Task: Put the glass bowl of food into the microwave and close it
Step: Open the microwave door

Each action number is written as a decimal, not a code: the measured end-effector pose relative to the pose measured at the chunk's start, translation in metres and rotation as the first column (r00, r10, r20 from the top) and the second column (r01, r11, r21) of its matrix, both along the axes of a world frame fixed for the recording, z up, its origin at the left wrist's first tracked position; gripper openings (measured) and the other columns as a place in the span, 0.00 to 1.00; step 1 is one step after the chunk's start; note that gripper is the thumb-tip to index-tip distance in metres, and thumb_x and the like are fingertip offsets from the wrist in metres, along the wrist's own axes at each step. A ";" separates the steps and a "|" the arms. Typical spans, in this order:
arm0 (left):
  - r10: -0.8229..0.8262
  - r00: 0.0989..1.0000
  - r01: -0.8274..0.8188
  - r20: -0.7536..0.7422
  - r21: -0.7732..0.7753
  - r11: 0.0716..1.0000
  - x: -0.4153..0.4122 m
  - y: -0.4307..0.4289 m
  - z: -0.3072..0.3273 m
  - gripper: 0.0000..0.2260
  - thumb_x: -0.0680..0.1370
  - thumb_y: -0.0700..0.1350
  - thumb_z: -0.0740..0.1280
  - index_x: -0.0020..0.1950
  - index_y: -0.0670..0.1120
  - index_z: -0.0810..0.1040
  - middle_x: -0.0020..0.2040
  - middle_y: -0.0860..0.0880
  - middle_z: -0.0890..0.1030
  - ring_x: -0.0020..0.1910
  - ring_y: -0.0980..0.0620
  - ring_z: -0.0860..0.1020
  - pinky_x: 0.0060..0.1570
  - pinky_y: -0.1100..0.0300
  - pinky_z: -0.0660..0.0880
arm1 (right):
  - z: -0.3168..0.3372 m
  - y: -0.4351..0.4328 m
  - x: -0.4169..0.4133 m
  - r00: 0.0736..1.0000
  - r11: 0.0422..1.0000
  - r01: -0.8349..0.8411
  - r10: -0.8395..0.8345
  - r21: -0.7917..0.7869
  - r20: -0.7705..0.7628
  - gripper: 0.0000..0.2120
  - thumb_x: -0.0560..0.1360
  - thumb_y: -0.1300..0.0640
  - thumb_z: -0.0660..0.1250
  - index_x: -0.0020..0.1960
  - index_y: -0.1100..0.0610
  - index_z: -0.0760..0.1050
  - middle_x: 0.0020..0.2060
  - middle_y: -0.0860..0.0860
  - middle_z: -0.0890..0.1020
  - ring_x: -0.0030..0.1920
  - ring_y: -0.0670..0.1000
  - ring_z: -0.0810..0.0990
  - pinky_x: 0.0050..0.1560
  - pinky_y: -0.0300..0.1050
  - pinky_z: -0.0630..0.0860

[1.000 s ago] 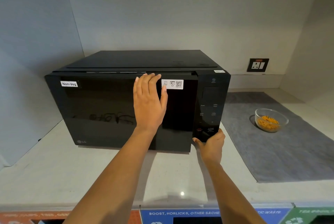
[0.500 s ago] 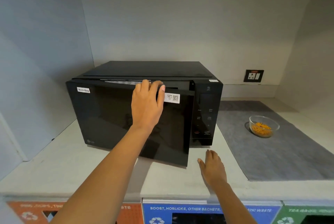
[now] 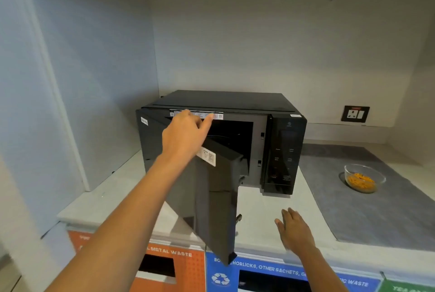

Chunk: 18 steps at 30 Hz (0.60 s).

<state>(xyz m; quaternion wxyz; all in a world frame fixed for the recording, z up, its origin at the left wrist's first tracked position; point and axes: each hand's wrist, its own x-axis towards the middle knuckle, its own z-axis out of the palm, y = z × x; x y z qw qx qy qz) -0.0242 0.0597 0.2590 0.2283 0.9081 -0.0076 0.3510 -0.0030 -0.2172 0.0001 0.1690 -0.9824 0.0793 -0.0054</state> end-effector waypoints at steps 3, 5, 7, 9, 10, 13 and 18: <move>0.050 0.981 -0.026 -0.186 0.127 0.992 -0.008 0.024 0.016 0.15 0.78 0.52 0.63 0.46 0.42 0.84 0.55 0.45 0.77 0.53 0.45 0.77 0.46 0.54 0.73 | 0.000 -0.001 -0.003 1.000 1.000 -0.021 0.021 -0.012 0.001 0.27 0.80 0.43 0.49 0.75 0.54 0.53 0.76 0.51 0.55 0.76 0.54 0.54 0.75 0.49 0.56; 0.099 0.940 -0.032 -0.326 0.205 0.978 -0.014 0.035 0.026 0.10 0.77 0.48 0.65 0.43 0.42 0.79 0.51 0.43 0.78 0.46 0.46 0.75 0.41 0.56 0.74 | -0.001 -0.002 -0.005 1.000 1.000 -0.028 0.028 -0.013 0.003 0.27 0.80 0.44 0.49 0.75 0.54 0.54 0.76 0.52 0.55 0.76 0.54 0.54 0.75 0.49 0.56; 0.166 0.892 -0.056 -0.420 0.262 0.963 -0.020 0.043 0.033 0.06 0.77 0.44 0.65 0.46 0.43 0.78 0.45 0.43 0.75 0.39 0.48 0.72 0.30 0.60 0.68 | -0.001 -0.001 -0.005 1.000 1.000 -0.025 0.026 -0.015 0.009 0.26 0.80 0.44 0.49 0.75 0.54 0.54 0.76 0.52 0.55 0.76 0.54 0.54 0.75 0.49 0.56; 0.243 0.855 -0.088 -0.459 0.333 0.939 -0.025 0.050 0.039 0.07 0.76 0.41 0.64 0.48 0.39 0.78 0.46 0.41 0.76 0.39 0.46 0.73 0.31 0.58 0.68 | -0.002 0.000 -0.005 0.999 0.999 -0.028 0.028 -0.025 0.014 0.26 0.80 0.44 0.49 0.75 0.54 0.54 0.76 0.52 0.55 0.76 0.54 0.55 0.75 0.49 0.56; 0.276 0.841 -0.103 -0.465 0.363 0.926 -0.027 0.054 0.041 0.06 0.76 0.39 0.63 0.48 0.38 0.78 0.49 0.39 0.77 0.42 0.44 0.74 0.35 0.56 0.70 | -0.002 0.000 -0.005 0.999 0.999 -0.030 0.030 -0.032 0.015 0.26 0.80 0.44 0.49 0.75 0.54 0.54 0.76 0.52 0.55 0.76 0.54 0.55 0.75 0.49 0.56; 0.375 0.802 -0.157 -0.465 0.441 0.883 -0.032 0.063 0.045 0.09 0.75 0.35 0.62 0.53 0.36 0.78 0.56 0.38 0.78 0.52 0.39 0.78 0.43 0.55 0.72 | -0.002 0.000 -0.004 0.999 0.999 -0.023 0.024 -0.039 0.026 0.26 0.80 0.45 0.49 0.74 0.54 0.55 0.76 0.52 0.56 0.76 0.54 0.56 0.74 0.49 0.57; 0.486 0.754 -0.241 -0.442 0.503 0.830 -0.034 0.081 0.049 0.13 0.76 0.33 0.60 0.58 0.34 0.76 0.59 0.37 0.77 0.58 0.38 0.77 0.55 0.51 0.75 | -0.001 0.002 -0.004 0.999 0.999 0.005 -0.003 -0.042 0.054 0.25 0.80 0.45 0.50 0.74 0.55 0.57 0.75 0.52 0.59 0.75 0.54 0.58 0.74 0.49 0.59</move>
